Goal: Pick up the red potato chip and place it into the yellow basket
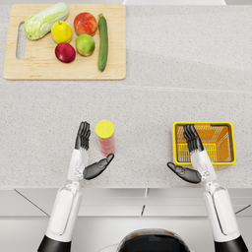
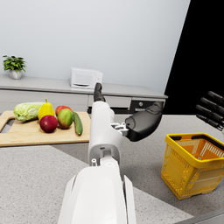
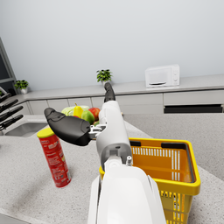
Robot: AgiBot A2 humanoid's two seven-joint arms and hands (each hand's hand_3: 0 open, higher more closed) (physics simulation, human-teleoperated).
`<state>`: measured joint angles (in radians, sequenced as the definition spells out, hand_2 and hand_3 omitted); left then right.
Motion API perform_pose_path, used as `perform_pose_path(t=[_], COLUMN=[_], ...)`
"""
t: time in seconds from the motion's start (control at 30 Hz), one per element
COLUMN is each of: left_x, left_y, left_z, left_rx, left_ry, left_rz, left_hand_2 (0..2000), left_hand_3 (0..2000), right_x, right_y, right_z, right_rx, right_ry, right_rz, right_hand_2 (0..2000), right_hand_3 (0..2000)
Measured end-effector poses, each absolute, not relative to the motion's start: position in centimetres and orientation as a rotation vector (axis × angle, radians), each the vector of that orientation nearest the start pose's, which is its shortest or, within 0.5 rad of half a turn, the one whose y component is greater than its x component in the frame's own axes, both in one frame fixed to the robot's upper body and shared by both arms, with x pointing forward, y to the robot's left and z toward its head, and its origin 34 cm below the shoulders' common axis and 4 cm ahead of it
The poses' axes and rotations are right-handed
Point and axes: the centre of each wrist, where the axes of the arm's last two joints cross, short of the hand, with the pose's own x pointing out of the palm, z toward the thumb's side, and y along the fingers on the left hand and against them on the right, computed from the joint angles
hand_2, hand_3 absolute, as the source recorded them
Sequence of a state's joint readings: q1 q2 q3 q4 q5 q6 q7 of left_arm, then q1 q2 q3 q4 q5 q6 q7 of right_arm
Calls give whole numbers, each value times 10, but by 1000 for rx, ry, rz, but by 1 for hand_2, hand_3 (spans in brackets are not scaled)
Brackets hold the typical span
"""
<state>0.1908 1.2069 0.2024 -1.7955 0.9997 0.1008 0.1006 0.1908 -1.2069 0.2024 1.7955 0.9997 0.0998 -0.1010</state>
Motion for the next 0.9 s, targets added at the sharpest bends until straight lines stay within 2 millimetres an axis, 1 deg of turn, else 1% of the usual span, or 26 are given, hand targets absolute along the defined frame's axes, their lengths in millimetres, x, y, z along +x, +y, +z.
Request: perform_pose_path(t=[0.4,0.43,0.5,0.6,0.67,0.73,0.83,0.9], left_x=[242,242,244,255,265,275,286,293], left_y=[201,199,196,202,207,210,208,204], left_z=[200,198,202,213,219,218,204,192], left_rx=[-14,3,39,80,169,235,296,304], left_ry=[-317,-335,-390,-467,-436,-378,-243,-169], left_rz=[-1773,-1802,-1829,-1803,-1758,-1722,-1700,-1701], left_hand_2=[0,0,0,0,0,0,0,0], left_hand_3=[0,0,0,0,0,0,0,0], right_x=[242,242,243,249,254,257,258,258], right_y=[-201,-199,-195,-197,-205,-213,-221,-225], right_z=[200,198,204,221,229,234,240,244], right_rx=[-36,-37,-63,-111,-211,-302,-429,-483], right_ry=[-312,-334,-400,-496,-473,-435,-366,-342], right_rz=[1969,1943,1906,1851,1786,1724,1648,1609], right_hand_2=[0,0,0,0,0,0,0,0], right_hand_3=[0,0,0,0,0,0,0,0])
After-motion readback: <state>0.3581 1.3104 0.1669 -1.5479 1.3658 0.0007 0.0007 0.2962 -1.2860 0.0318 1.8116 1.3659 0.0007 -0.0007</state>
